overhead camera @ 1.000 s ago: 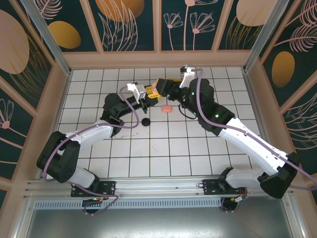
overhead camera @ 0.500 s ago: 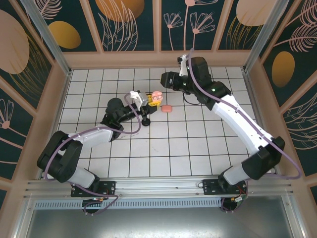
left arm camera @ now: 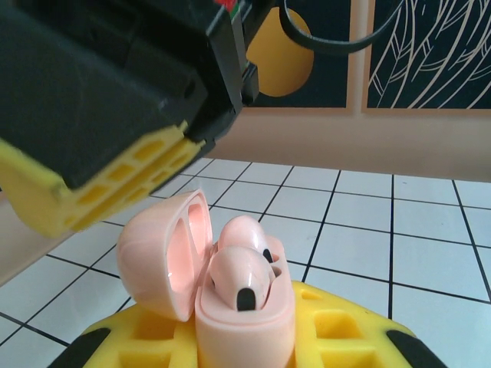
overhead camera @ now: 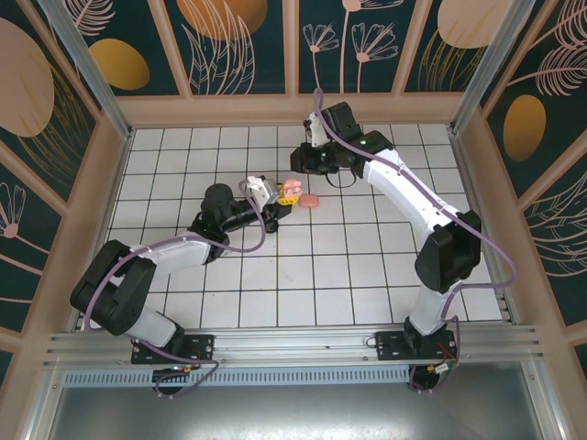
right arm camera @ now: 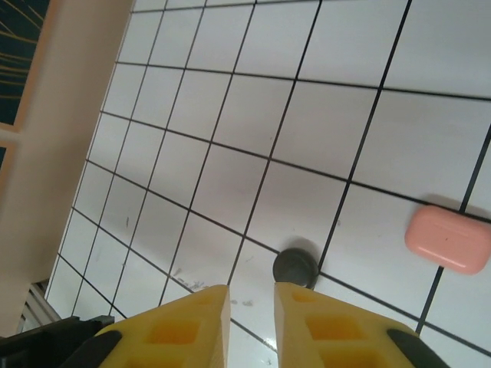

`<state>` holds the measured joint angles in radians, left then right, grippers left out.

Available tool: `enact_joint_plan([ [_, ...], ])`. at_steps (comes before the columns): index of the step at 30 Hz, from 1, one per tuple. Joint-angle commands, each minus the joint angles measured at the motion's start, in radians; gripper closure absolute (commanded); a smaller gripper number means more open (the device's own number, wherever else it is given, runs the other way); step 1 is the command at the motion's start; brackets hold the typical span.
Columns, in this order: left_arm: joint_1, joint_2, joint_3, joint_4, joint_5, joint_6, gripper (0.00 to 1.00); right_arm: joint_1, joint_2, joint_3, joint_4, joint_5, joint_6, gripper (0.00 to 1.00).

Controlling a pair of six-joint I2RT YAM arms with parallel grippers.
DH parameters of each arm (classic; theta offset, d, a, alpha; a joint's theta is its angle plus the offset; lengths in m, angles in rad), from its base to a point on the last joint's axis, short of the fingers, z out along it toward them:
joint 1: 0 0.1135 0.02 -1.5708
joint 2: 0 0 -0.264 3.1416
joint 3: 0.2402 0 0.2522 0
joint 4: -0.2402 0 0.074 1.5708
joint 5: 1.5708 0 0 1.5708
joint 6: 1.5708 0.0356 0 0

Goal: Insert the wireless bluetooth earbuds into the charging case

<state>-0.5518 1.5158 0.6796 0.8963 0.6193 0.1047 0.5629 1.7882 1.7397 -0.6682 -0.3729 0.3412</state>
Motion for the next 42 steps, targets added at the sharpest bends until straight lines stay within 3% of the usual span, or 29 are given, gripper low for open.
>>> enact_joint_plan([
  [1, -0.005, 0.006, 0.004, -0.004, 0.001, 0.017, 1.0, 0.014, -0.011, 0.031, -0.049, -0.046, -0.032, 0.79],
  [6, -0.005, 0.021, 0.027, -0.005, -0.002, 0.004, 1.0, 0.081, -0.063, -0.056, -0.086, -0.02, -0.06, 0.82],
  [12, -0.005, 0.039, 0.047, 0.014, 0.0, -0.024, 1.0, 0.106, -0.241, -0.271, -0.039, 0.041, 0.001, 0.84],
  [16, -0.004, 0.056, 0.05, 0.042, 0.009, -0.068, 1.0, 0.014, -0.403, -0.384, 0.047, 0.175, 0.13, 0.83],
  [19, -0.004, 0.062, 0.043, 0.046, 0.006, -0.104, 1.0, -0.071, -0.519, -0.513, 0.175, 0.208, 0.233, 0.82],
  [23, -0.005, 0.061, 0.041, 0.003, -0.021, -0.157, 1.0, -0.104, -0.596, -0.671, 0.278, 0.228, 0.307, 0.79],
  [33, -0.008, 0.144, 0.129, -0.211, -0.102, -0.471, 1.0, -0.103, -0.673, -0.959, 0.418, 0.297, 0.361, 0.75],
  [36, -0.011, 0.215, 0.19, -0.313, -0.114, -0.569, 1.0, -0.102, -0.678, -1.005, 0.433, 0.298, 0.366, 0.75],
  [42, -0.034, 0.3, 0.238, -0.343, -0.122, -0.707, 1.0, -0.103, -0.692, -1.047, 0.436, 0.301, 0.364, 0.75],
])
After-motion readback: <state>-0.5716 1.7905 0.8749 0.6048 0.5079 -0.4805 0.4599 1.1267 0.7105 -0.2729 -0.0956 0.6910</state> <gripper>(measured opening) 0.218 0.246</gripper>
